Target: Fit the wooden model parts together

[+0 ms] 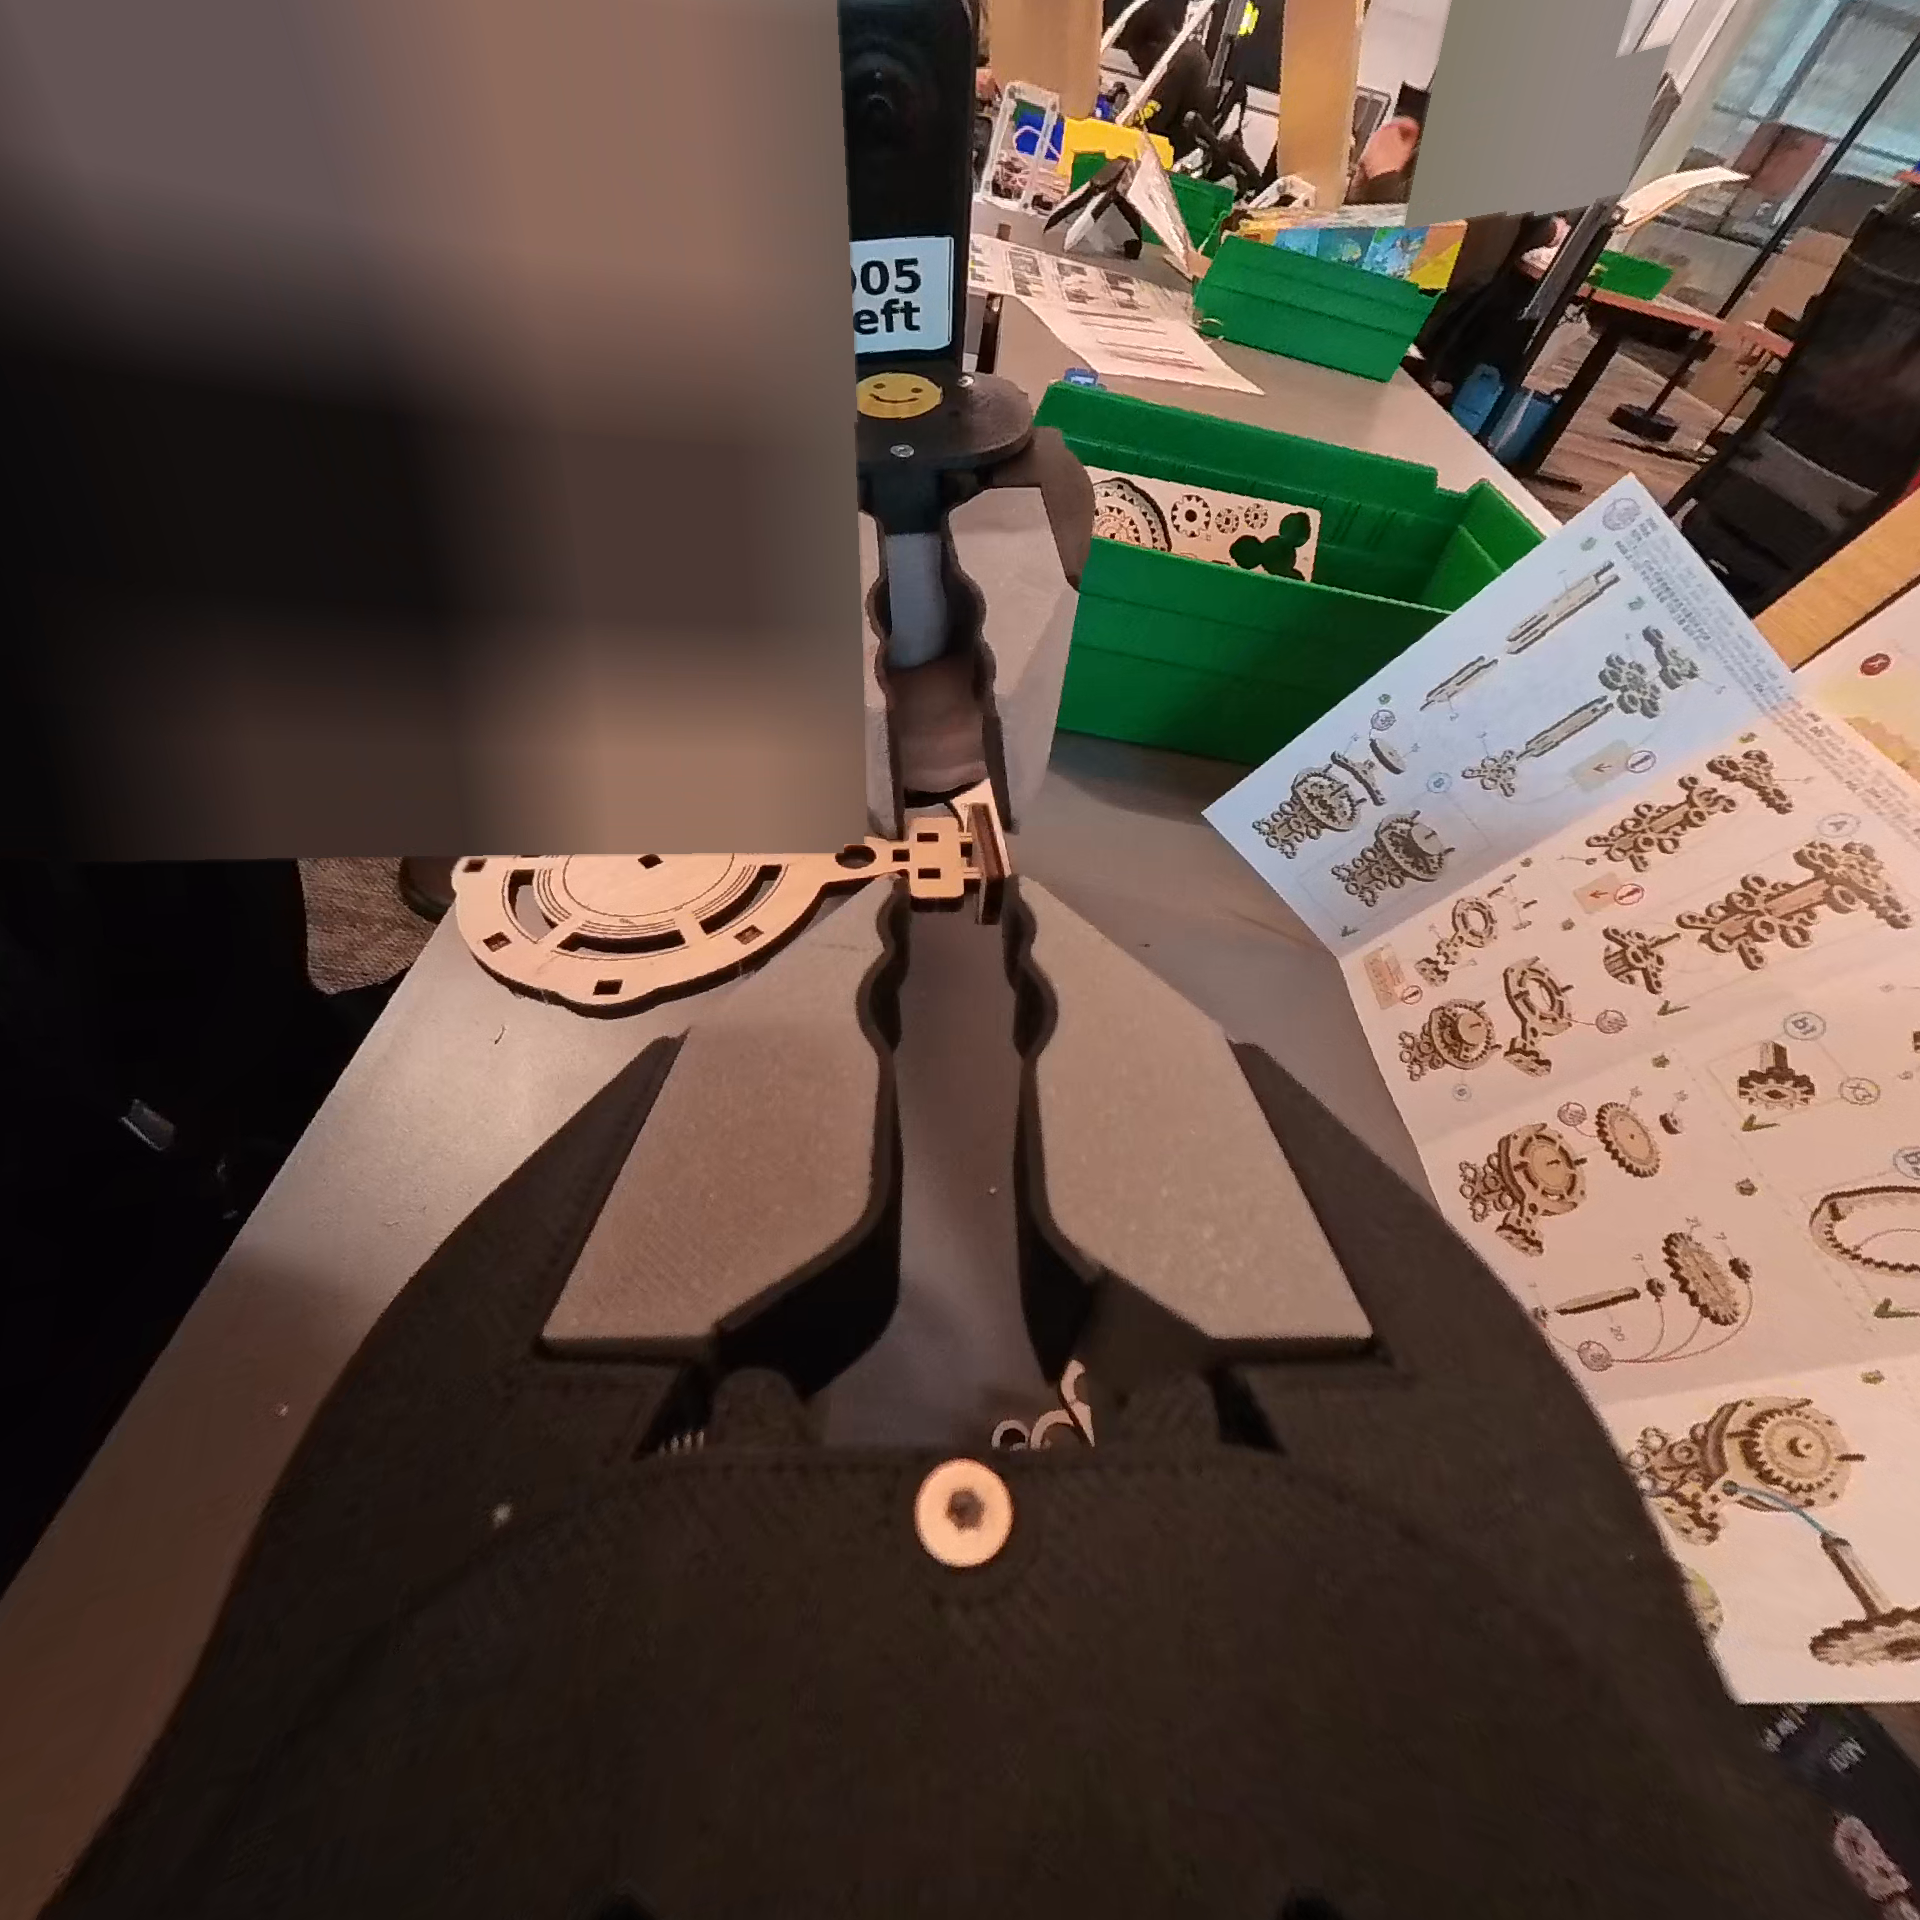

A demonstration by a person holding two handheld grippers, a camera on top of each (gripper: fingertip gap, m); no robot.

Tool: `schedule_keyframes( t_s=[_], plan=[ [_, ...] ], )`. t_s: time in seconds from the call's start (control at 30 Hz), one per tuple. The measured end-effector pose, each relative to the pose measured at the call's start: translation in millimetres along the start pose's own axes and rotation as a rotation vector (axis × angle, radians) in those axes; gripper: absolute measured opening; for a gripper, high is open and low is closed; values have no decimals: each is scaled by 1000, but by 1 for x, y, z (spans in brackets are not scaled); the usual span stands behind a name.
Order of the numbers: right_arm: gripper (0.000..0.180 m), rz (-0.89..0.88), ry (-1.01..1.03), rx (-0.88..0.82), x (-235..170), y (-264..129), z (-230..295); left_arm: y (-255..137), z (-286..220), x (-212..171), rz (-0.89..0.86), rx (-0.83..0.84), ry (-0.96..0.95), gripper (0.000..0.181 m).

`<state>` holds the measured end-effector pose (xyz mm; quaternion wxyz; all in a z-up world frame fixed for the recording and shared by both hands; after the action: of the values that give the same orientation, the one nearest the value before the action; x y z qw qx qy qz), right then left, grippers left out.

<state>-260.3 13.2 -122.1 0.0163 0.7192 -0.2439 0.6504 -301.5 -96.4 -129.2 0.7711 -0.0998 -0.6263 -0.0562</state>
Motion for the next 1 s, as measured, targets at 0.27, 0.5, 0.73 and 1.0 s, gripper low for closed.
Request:
schedule_keyframes(
  t_s=[0.27,0.5,0.73,1.0],
  plan=[
    [13,-20,33,9,-1,0,-1,1,-1,-2,10,4,31,13],
    [13,-35,25,-19,0,-1,-2,1,1,0,-13,32,33,13],
    [13,-33,-34,-66,3,-1,2,-1,-1,2,-26,56,104,13],
    [13,-29,-220,-191,14,-3,12,-4,-5,8,-96,95,227,13]
  ],
)
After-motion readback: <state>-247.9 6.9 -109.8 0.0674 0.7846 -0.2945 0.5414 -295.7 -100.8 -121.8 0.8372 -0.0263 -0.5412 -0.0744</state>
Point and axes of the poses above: each gripper's, where its closed fingertips meet, y out along the fingers, x out of its top, z = x × y across the jaws, the point moved 6 cm from there along -y, back along the fingers, and after that the axes turned 4 degrees about x, right-handed, at the moved point
